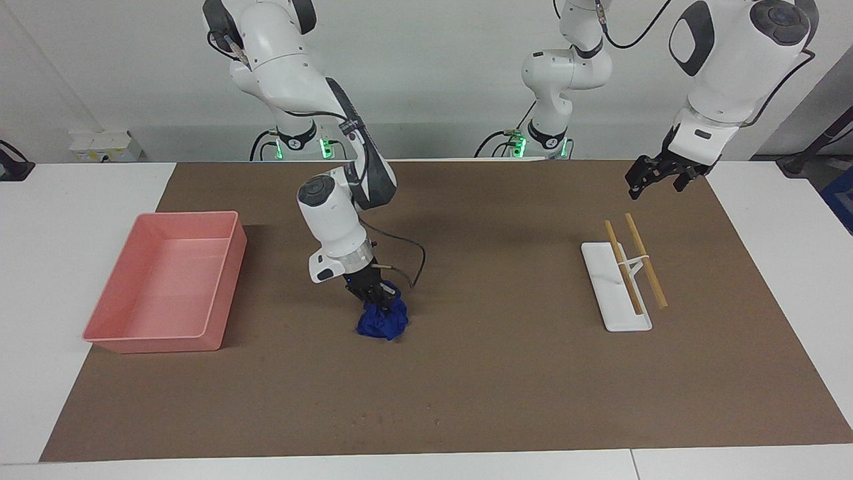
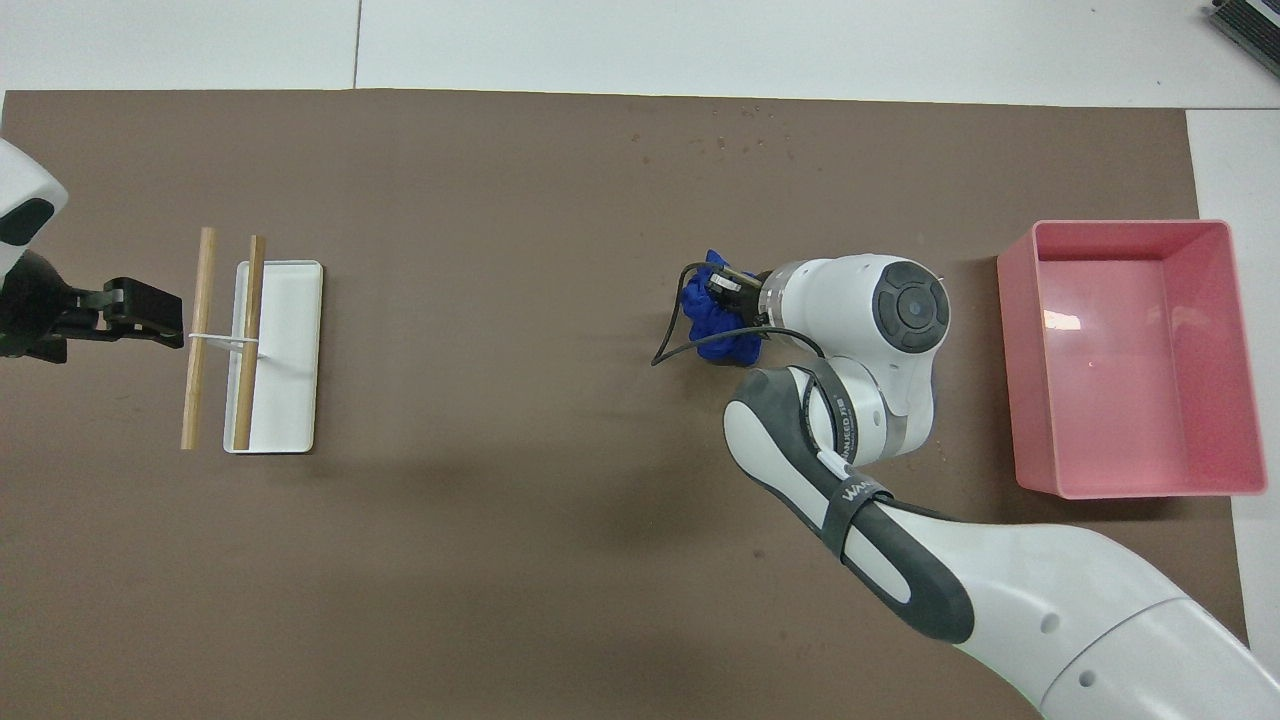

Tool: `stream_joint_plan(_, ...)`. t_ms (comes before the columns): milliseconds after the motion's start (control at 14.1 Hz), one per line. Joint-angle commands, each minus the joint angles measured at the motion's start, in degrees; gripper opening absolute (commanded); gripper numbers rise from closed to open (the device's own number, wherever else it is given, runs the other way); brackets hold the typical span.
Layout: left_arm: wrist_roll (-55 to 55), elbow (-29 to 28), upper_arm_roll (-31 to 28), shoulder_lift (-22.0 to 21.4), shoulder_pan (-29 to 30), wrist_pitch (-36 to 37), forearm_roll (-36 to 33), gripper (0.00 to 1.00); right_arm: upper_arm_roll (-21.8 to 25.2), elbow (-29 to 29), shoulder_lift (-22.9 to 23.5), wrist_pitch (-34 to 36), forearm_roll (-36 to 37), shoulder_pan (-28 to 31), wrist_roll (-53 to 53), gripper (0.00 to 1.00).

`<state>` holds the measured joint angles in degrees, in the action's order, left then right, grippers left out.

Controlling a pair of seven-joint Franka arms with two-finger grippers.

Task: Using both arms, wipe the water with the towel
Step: 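Drag the towel across the spill toward the robot with the right gripper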

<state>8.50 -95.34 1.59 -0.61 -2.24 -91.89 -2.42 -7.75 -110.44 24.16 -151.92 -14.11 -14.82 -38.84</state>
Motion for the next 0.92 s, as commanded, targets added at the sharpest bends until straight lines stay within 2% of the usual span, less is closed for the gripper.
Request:
stream_joint_plan(0,-0.94,-1.34,1.14,-1.24,1.01,0.05,-0.92,1.0,-0.33,-10.22,-3.14,1.45,-1.8,-0.03,-0.18,0.0)
stream_joint_plan(213,-0.94,-1.42,0.96,-1.24,0.75,0.22,-0.92,1.0,-0.42,-14.0,-6.48,1.97,-1.89,-0.12,-0.44,0.0)
stream_joint_plan(497,-0.76,-1.51,0.96,-1.33,0.93,-0.04,-0.83,1.0,-0.33,-16.73,-11.93,9.69,-2.06,-0.12,-1.85,0.0)
stream_joint_plan(639,-0.67,-1.34,0.96,-1.24,0.84,-0.04,-0.83,1.0,-0.33,-18.66,-14.21,11.37,-2.06,-0.03,-2.55,0.0)
stream_joint_plan(851,-0.85,-1.25,1.05,-1.33,0.31,0.48,-0.92,1.0,-0.25,-16.93,-16.68,15.23,-2.06,0.76,-2.29,0.0)
